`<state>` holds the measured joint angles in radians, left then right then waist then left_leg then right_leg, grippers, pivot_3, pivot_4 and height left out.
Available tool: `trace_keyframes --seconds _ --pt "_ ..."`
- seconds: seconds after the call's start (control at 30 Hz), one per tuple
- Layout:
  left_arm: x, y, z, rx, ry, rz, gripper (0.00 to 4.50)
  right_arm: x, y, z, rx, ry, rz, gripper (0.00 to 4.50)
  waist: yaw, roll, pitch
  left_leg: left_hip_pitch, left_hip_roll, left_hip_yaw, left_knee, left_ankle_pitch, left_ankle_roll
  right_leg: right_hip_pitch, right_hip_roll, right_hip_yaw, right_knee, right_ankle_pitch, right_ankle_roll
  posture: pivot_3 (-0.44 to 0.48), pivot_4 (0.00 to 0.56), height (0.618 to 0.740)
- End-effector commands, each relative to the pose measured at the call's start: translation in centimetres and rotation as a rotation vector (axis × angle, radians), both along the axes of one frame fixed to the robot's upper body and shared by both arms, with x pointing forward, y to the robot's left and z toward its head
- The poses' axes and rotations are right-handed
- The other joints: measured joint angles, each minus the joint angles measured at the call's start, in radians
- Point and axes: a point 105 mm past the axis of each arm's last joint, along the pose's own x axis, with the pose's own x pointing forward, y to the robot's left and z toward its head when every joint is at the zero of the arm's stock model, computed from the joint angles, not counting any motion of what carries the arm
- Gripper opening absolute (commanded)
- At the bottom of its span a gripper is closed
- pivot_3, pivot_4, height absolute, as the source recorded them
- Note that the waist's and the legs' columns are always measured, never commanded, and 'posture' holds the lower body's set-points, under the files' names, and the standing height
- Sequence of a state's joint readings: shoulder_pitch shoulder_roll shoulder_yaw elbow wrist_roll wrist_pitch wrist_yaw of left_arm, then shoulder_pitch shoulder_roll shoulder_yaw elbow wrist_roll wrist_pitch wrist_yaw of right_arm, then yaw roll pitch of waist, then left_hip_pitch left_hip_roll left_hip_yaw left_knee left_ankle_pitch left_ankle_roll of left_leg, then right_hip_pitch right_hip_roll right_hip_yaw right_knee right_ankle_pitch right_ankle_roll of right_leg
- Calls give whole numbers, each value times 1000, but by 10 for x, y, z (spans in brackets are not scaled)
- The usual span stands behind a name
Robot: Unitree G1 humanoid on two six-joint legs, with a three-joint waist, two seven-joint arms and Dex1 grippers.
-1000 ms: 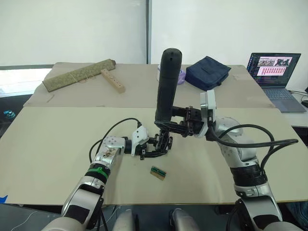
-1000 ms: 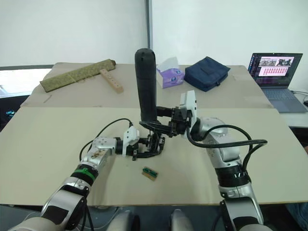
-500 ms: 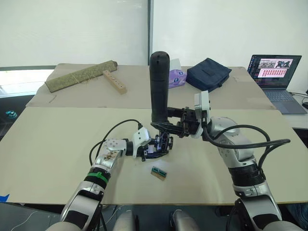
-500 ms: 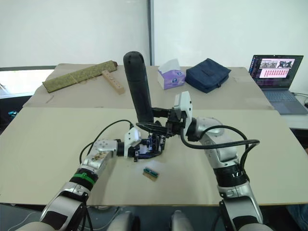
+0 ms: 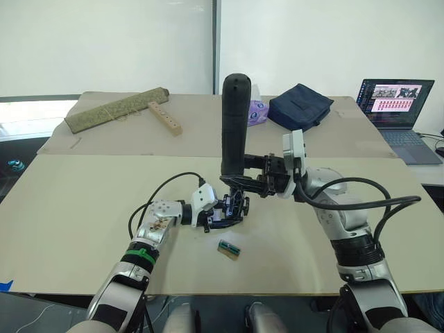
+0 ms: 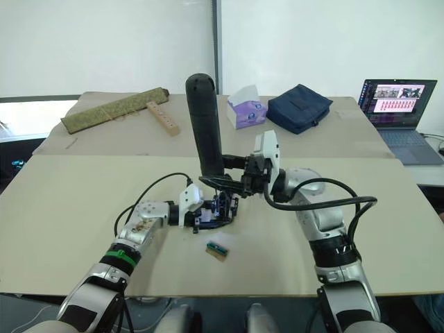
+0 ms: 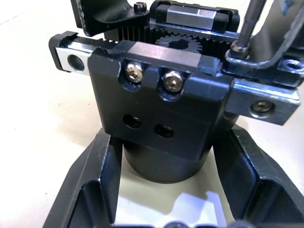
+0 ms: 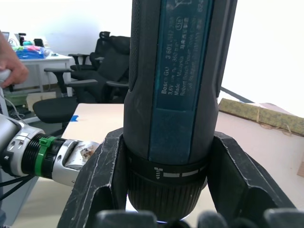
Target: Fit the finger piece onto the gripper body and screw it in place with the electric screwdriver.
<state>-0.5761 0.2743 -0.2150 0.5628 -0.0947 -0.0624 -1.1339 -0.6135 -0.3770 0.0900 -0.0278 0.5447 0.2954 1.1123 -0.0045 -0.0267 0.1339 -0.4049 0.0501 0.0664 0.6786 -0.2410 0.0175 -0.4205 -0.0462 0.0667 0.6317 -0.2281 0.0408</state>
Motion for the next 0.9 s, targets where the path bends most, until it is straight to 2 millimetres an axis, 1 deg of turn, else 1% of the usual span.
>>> trace_keyframes --seconds 0.03,0.1,0.17,0.3,0.4,0.5,0.53,0.57,0.63,0.67,0.7,0.77,0.8,0.87,0.9 --pt "2 3 -12 48 11 45 2279 -4 -3 16 75 -33 36 1932 2 0 0 0 0 0 0 0 0 0 0 0 0 0 0 0 150 740" --pt "1 3 -13 51 17 45 2279 -7 -5 33 133 -73 53 1932 3 0 0 -1 0 0 1 0 0 0 0 0 0 0 0 0 150 740" --pt "0 5 -16 61 25 45 2279 -9 -7 44 156 -96 64 1932 3 0 1 -2 0 0 1 0 0 -1 0 0 0 0 0 0 150 740" --pt "-2 8 -21 82 45 54 2279 -14 -9 53 164 -129 102 1932 4 1 1 -2 0 0 1 0 0 -1 0 0 0 0 0 0 150 740" --pt "-3 9 -23 93 67 61 2279 -16 -12 57 166 -138 116 1932 3 1 1 -2 0 -1 1 0 0 -1 0 0 0 0 0 0 150 740" --pt "-1 13 -26 115 71 85 2279 -16 -14 62 171 -161 115 1932 1 1 1 -2 0 -1 0 0 0 -1 0 0 0 0 0 0 150 740" --pt "2 15 -25 110 65 114 2279 -18 -15 67 180 -174 117 1932 1 1 1 -2 0 -1 0 0 0 -1 0 0 0 0 0 0 150 740" --pt "4 17 -25 104 61 134 3353 -20 -16 71 186 -182 119 1932 0 1 1 -2 0 -1 0 0 0 -1 0 0 0 0 0 0 150 740" --pt "4 19 -25 96 79 146 4207 -25 -18 81 199 -195 127 1932 -1 1 1 -2 0 -1 0 0 0 -2 0 0 0 0 0 0 150 740" --pt "1 22 -25 91 90 135 4454 -29 -21 88 201 -195 134 1932 -2 1 1 -2 0 -1 0 0 0 -2 0 0 1 0 0 0 150 740" --pt "1 29 -24 91 60 143 4454 -33 -26 95 206 -184 136 1932 -3 1 1 -2 0 -1 0 0 0 -2 0 0 1 0 0 0 150 740" --pt "-2 41 -24 106 35 142 4454 -38 -35 103 204 -170 131 1932 -10 1 1 -2 0 -1 -1 0 0 -2 0 0 0 0 0 0 150 740" --pt "-4 46 -26 117 40 136 4454 -39 -38 104 201 -166 126 1932 -13 1 1 -1 1 -1 -1 0 0 -2 0 0 0 0 0 0 150 740" --pt "-11 56 -22 90 33 117 4454 -41 -47 100 174 -166 83 1932 -26 1 1 0 1 -1 -3 0 0 -2 1 0 0 0 -2 0 150 740" --pt "-17 66 -17 62 28 113 4454 -40 -57 96 157 -162 33 1932 -31 1 1 1 2 -1 -5 0 0 -2 1 1 1 -1 -3 0 150 740"
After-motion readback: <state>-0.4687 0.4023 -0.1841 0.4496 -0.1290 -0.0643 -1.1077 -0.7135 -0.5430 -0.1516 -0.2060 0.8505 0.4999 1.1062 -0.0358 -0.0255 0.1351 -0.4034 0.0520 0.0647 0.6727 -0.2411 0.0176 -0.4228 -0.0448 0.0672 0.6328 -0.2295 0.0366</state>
